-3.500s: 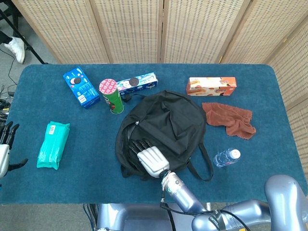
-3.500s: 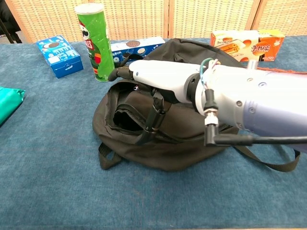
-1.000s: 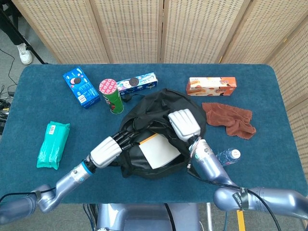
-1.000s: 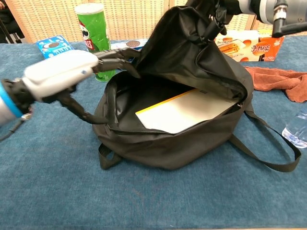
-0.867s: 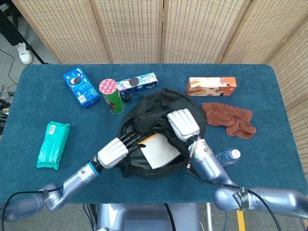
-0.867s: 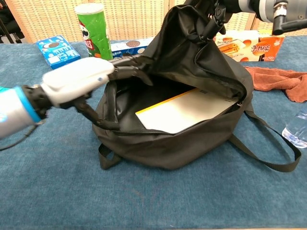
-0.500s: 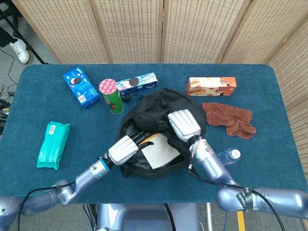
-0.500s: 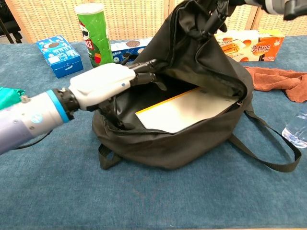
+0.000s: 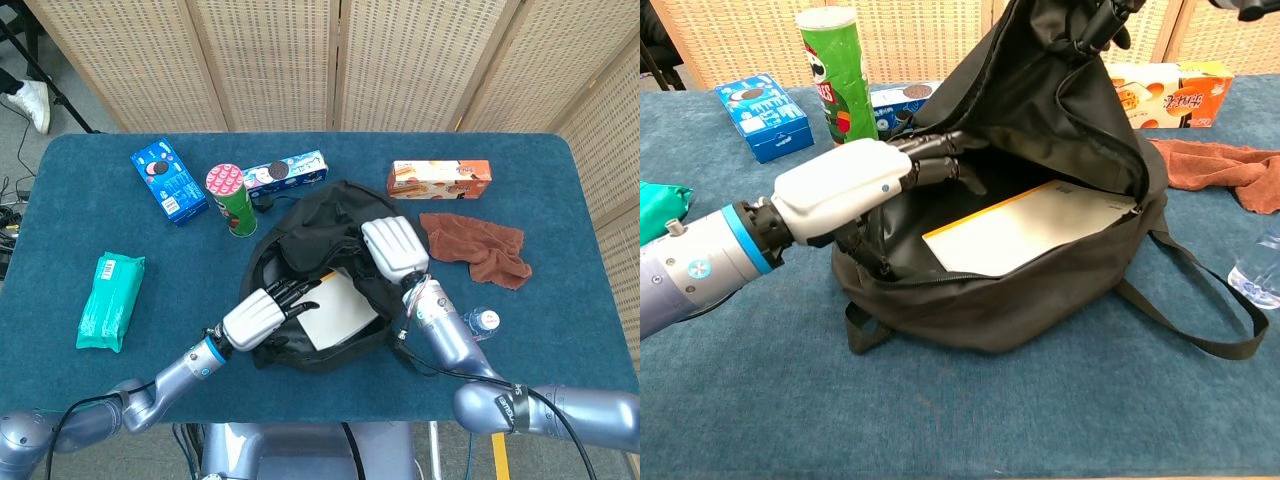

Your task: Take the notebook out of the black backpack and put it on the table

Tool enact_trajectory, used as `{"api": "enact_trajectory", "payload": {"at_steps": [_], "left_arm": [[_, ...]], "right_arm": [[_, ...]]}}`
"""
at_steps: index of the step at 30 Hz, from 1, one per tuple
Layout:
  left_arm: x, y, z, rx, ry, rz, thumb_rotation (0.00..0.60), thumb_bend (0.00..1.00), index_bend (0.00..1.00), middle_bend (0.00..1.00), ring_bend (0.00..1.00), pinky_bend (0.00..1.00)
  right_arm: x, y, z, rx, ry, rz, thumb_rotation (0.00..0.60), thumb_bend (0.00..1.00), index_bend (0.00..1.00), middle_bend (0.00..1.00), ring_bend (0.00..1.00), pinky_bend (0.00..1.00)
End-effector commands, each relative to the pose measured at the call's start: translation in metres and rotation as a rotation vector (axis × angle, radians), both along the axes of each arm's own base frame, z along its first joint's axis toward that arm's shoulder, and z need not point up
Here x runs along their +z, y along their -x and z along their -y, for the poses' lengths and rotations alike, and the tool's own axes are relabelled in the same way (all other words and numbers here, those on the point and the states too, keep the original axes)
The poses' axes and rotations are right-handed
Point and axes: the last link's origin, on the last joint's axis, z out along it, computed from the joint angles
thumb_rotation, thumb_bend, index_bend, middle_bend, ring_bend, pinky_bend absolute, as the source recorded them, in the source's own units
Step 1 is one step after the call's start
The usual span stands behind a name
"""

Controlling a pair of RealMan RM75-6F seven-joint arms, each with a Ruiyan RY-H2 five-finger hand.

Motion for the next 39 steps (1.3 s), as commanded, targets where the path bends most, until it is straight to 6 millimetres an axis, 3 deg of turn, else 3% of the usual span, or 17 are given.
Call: {"api": "enact_trajectory", "payload": {"at_steps": [1, 13, 19, 29, 39], "left_arm": [[-0.005, 0.001, 0.000, -0.005, 0.016, -0.039, 0.600, 0.11, 0.25, 0.03, 0.09, 0.17], [-0.021, -0.006, -0.008, -0.003, -0.001, -0.099, 0.600, 0.10, 0.25, 0.00, 0.08, 0.17], [-0.032, -0.009, -0.015, -0.003, -0.019, -0.147, 0.600, 0.10, 0.18, 0.00, 0.00, 0.17], [-0.055, -0.023, -0.024, 0.000, -0.061, -0.185, 0.600, 0.10, 0.14, 0.00, 0.00, 0.15], [-0.072, -0.037, -0.026, -0.019, -0.105, -0.212, 0.600, 0.18, 0.14, 0.00, 0.00, 0.15]], "right_arm": [[0.000, -0.004, -0.002, 0.007, -0.008, 0.001, 0.600, 0.67, 0.61, 0.67, 0.69, 0.67], [0.007, -0.016, -0.004, 0.008, -0.018, 0.017, 0.600, 0.67, 0.61, 0.67, 0.69, 0.67], [0.010, -0.015, -0.005, -0.011, -0.026, 0.035, 0.600, 0.67, 0.61, 0.67, 0.69, 0.67], [0.020, -0.017, -0.006, -0.026, -0.034, 0.059, 0.600, 0.67, 0.61, 0.67, 0.69, 0.67], [0.023, -0.016, -0.008, -0.038, -0.057, 0.073, 0.600, 0.67, 0.61, 0.67, 0.69, 0.67]]}}
